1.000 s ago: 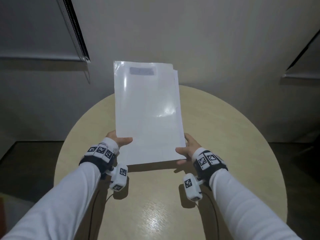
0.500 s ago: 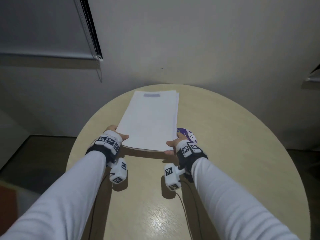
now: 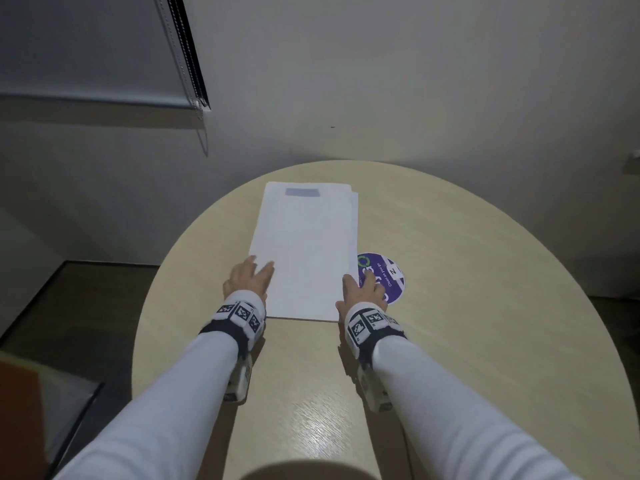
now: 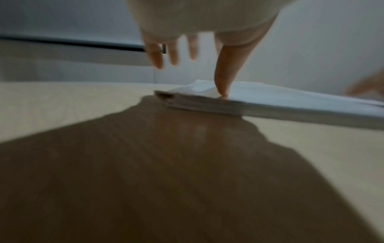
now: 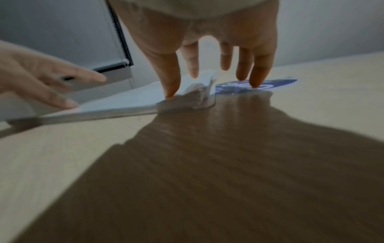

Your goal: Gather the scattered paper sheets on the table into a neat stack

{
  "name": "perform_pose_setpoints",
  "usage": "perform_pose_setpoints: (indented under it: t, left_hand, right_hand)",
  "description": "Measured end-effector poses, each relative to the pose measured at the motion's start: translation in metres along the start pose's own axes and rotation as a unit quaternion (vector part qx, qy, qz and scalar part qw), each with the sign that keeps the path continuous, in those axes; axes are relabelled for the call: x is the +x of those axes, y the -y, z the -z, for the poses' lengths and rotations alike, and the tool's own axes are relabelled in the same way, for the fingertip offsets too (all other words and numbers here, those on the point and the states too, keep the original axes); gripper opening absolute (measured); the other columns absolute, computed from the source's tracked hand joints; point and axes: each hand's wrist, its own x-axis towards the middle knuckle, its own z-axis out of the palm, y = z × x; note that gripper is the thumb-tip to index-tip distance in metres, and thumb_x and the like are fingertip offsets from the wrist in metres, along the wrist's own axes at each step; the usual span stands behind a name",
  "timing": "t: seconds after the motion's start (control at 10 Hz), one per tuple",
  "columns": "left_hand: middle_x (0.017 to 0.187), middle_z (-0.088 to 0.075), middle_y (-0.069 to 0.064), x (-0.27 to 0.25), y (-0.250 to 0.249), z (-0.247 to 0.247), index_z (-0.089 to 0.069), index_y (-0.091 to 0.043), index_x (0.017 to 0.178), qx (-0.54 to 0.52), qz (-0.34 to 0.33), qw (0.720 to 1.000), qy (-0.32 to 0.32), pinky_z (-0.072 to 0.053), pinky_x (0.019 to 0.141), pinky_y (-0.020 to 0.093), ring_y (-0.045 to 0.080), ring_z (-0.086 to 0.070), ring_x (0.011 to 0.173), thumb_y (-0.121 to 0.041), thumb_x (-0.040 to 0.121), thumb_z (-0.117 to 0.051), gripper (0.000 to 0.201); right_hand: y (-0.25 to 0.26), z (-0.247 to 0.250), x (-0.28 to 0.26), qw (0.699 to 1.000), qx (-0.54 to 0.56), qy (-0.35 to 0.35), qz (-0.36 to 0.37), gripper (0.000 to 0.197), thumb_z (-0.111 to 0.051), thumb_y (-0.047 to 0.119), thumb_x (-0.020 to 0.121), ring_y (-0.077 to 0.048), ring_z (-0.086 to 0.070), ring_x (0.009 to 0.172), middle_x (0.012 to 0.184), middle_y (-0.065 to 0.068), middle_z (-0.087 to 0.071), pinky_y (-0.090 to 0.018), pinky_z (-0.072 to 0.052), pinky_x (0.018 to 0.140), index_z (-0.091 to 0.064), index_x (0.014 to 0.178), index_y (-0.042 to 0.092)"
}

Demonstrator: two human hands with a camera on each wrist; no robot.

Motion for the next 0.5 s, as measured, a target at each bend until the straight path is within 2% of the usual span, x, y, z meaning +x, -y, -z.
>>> perform_pose_setpoints:
  t: [0.1, 0.2, 0.3, 0.4, 0.5]
  left_hand:
    - [0.159, 0.005, -0.001, 0.002, -0.005, -0.006, -0.007, -0.033, 0.148, 0.045, -0.039, 0.985, 0.162, -0.010, 0.117, 0.047, 0.024, 0.003, 0.148, -0.040, 0.098, -0.033, 0.057]
    - [0.158, 0.015, 0.000, 0.002, -0.006, -0.013, 0.002, -0.032, 0.149, 0.066, -0.033, 0.979, 0.191, -0.002, 0.118, 0.050, 0.026, 0.012, 0.147, -0.055, 0.092, -0.036, 0.072]
    - [0.158, 0.014, 0.001, 0.003, -0.008, -0.009, 0.001, -0.032, 0.149, 0.080, -0.029, 0.976, 0.199, -0.003, 0.118, 0.050, 0.027, 0.012, 0.147, -0.055, 0.090, -0.039, 0.075]
    - [0.159, 0.011, 0.000, 0.002, -0.015, -0.002, -0.003, -0.031, 0.149, 0.084, -0.019, 0.976, 0.200, -0.004, 0.117, 0.052, 0.026, 0.009, 0.147, -0.053, 0.090, -0.043, 0.074]
    - [0.159, 0.010, -0.001, -0.002, -0.023, 0.002, -0.008, -0.028, 0.148, 0.085, -0.046, 0.982, 0.161, -0.006, 0.118, 0.051, 0.025, 0.008, 0.147, -0.046, 0.090, -0.046, 0.071]
  right_hand:
    - [0.000, -0.006, 0.004, 0.997, -0.050, 0.005, 0.051, 0.037, -0.044, 0.024, 0.094, -0.028, -0.026, 0.134, 0.145, 0.001, -0.025, -0.052, -0.024, 0.108, -0.036, 0.131, 0.025]
    - [-0.001, -0.008, 0.007, 0.996, -0.066, 0.026, 0.045, 0.043, -0.039, 0.024, 0.096, -0.027, -0.023, 0.137, 0.145, 0.003, -0.024, -0.057, -0.021, 0.108, -0.027, 0.137, 0.028]
    - [-0.001, -0.004, 0.004, 0.996, -0.062, 0.045, 0.039, 0.043, -0.035, 0.023, 0.096, -0.028, -0.019, 0.139, 0.146, 0.004, -0.024, -0.059, -0.021, 0.107, -0.026, 0.138, 0.027]
    - [0.000, 0.004, 0.005, 0.997, -0.043, 0.054, 0.038, 0.038, -0.033, 0.023, 0.095, -0.029, -0.014, 0.141, 0.142, 0.004, -0.029, -0.060, -0.021, 0.106, -0.033, 0.133, 0.023]
    - [-0.008, 0.008, 0.012, 0.997, -0.045, 0.050, 0.036, 0.040, -0.033, 0.028, 0.096, -0.027, -0.013, 0.142, 0.143, 0.005, -0.030, -0.057, -0.021, 0.109, -0.034, 0.134, 0.019]
